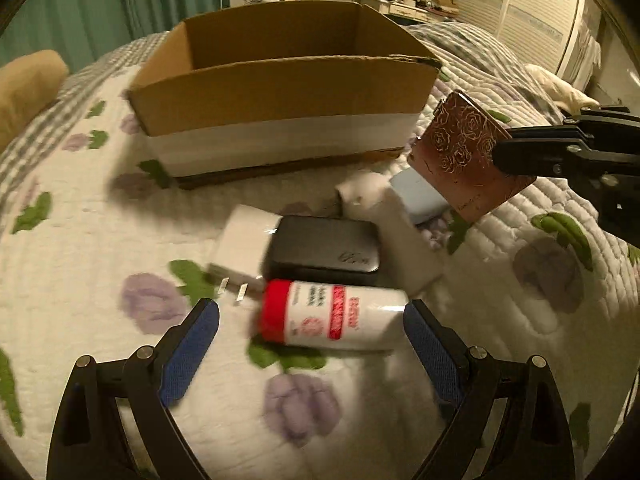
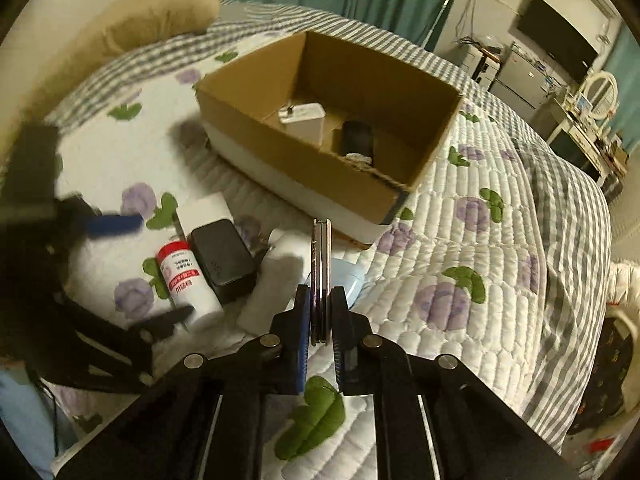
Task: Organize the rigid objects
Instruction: 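Grasp the pink card case with the right tool while the left tool grasps the red-capped bottle, then carry the card case and bottle into the box and open both tools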
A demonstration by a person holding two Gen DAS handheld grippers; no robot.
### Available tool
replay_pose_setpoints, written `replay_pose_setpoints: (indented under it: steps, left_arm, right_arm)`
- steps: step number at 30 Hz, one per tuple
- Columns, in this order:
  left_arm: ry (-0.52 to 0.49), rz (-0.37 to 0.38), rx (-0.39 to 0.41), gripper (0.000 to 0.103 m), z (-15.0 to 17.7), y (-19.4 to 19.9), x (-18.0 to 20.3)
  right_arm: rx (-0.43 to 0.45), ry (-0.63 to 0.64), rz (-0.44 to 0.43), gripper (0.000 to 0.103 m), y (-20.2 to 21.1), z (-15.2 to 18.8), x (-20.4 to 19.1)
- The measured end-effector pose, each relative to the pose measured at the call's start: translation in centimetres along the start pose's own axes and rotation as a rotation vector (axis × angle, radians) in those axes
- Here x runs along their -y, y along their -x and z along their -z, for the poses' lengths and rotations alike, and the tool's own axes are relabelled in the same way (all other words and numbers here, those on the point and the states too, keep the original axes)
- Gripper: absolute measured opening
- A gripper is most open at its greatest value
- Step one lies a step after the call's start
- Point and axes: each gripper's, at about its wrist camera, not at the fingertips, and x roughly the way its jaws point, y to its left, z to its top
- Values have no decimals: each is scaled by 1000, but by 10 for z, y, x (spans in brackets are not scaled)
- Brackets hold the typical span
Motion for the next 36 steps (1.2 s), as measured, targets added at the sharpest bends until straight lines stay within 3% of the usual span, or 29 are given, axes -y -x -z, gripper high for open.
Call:
replay_pose_setpoints:
  steps: [8, 9, 11, 19, 26, 32, 36]
  left_arm:
    - [-27, 39, -47, 93, -1, -18, 9]
    - [-23, 51, -49, 80, -1, -20, 9]
    - [-12, 52, -56, 77, -2, -22, 6]
    - [-7, 14, 80, 77, -15, 33, -8]
    - [40, -53, 219, 77, -73, 84, -45]
    - [18, -135, 321, 77, -136, 101, -58]
    - [17, -112, 376, 77, -175, 101, -62]
  right_arm:
    - [17, -11, -21, 9, 3, 4, -4]
    - [18, -10, -22, 9, 2, 4, -5]
    - [19, -10, -23, 9, 3, 4, -6]
    - [64, -11, -12, 9, 21, -2, -11]
    - [181, -20, 27, 9, 61, -38, -4]
    - [315, -52, 71, 9, 97, -94, 14]
    - [361, -82, 109, 9, 102, -139, 29]
